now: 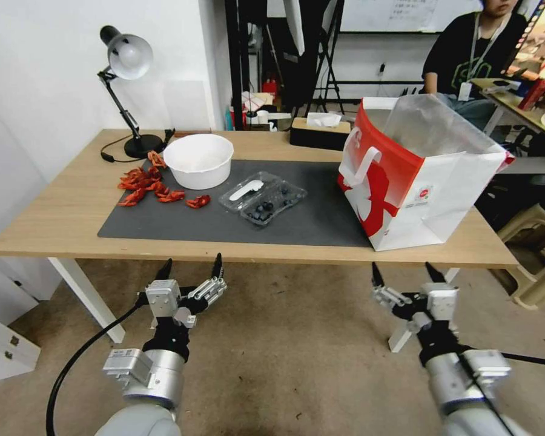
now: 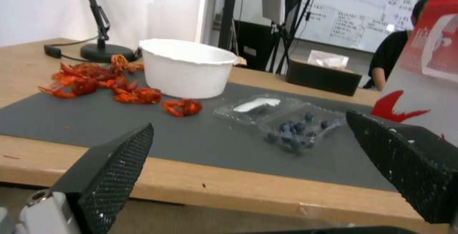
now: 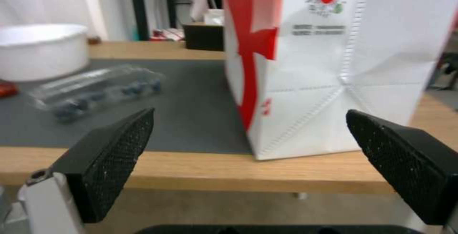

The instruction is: Close the takeout container lid, then place the container into the takeout bag.

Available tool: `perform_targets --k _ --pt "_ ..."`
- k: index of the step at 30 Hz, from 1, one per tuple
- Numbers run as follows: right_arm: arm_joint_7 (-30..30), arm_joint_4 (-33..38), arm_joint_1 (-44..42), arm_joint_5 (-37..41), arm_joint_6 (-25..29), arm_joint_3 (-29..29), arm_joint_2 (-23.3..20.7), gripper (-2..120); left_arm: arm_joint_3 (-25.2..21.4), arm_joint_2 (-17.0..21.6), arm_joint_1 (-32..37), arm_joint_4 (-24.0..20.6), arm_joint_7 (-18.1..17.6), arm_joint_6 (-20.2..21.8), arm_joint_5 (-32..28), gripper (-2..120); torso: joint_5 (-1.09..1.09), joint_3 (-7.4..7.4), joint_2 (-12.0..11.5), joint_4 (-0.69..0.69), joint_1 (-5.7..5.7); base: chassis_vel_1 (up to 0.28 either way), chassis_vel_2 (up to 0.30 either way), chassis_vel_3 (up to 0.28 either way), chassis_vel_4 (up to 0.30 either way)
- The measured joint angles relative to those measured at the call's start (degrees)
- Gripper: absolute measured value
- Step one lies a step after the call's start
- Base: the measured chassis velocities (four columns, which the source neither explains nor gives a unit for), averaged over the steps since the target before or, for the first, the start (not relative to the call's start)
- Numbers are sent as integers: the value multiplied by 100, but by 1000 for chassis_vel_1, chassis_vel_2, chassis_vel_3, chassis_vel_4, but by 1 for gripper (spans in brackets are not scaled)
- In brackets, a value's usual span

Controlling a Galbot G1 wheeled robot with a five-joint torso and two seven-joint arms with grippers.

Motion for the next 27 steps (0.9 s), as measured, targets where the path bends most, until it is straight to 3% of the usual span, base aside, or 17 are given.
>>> perform_targets --k 5,15,21,27 --pt "42 0 34 241 28 -126 -105 100 -22 7 7 53 1 -142 -2 100 3 0 0 0 0 0 0 0 0" --pt "671 -237 694 981 26 -722 -664 100 -120 15 -34 178 5 -337 -1 100 2 0 0 0 0 0 0 0 0" --pt "1201 -559 1446 1679 -62 -1260 -1198 100 -148 -11 -72 249 9 -380 1 100 2 0 0 0 0 0 0 0 0" --pt "1993 -1342 2625 2424 -212 -2121 -1726 100 -211 -13 -160 395 51 -470 26 100 0 1 -1 -1 0 0 0 0 0"
